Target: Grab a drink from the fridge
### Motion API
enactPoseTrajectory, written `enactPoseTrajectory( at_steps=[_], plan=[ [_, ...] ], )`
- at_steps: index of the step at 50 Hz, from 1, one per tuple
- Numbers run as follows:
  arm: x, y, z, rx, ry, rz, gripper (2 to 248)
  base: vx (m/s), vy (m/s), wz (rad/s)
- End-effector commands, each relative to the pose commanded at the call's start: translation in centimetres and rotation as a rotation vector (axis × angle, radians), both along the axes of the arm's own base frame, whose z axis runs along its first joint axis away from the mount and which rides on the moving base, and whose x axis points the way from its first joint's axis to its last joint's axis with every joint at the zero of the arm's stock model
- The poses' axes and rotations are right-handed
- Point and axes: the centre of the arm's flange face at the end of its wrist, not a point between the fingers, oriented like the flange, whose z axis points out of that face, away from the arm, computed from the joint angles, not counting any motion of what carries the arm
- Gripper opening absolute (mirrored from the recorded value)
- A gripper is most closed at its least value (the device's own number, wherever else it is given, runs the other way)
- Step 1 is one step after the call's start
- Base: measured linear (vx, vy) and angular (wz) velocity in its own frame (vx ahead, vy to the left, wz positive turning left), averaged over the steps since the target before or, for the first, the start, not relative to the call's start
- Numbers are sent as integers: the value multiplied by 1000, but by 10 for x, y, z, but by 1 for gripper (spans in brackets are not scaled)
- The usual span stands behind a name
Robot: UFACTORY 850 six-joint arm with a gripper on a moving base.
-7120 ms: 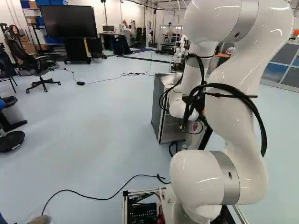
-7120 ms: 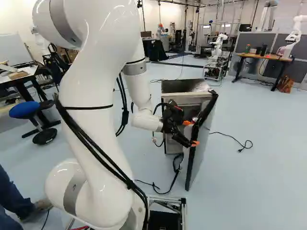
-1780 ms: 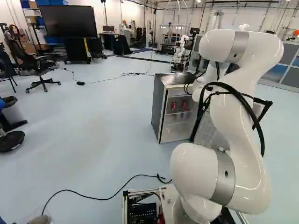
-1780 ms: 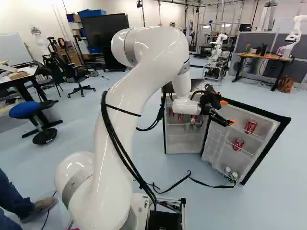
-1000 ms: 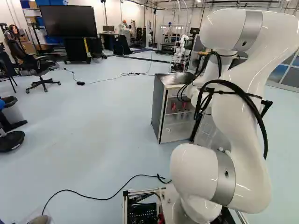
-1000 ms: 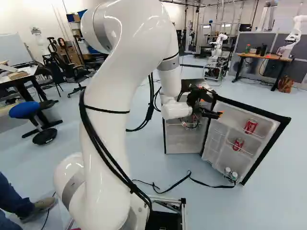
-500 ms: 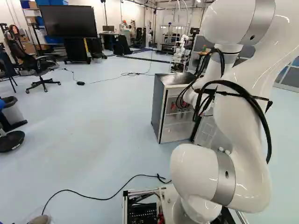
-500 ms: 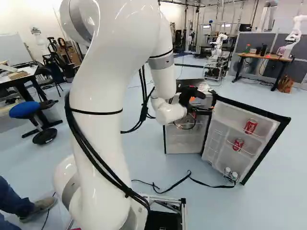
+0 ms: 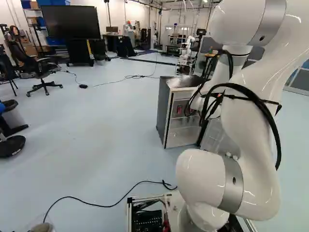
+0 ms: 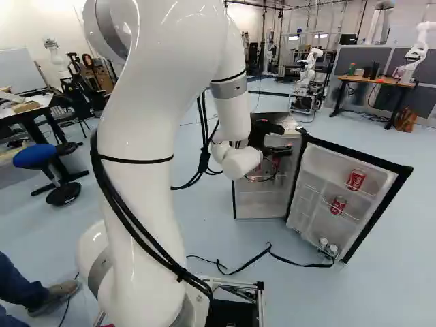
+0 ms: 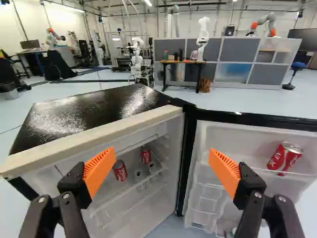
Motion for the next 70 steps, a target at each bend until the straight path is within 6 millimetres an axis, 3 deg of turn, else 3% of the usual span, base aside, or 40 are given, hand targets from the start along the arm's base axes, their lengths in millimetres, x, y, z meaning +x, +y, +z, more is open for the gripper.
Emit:
enactPoseTrajectory(
  at_steps=[21, 42, 70],
  plan=[
    [8, 7, -2, -48, 24, 198, 247, 0, 0, 0],
    [18, 12, -26, -73, 73, 390, 247, 0, 0, 0],
    [33, -4, -62, -52, 106, 406, 247, 0, 0, 0]
  ],
)
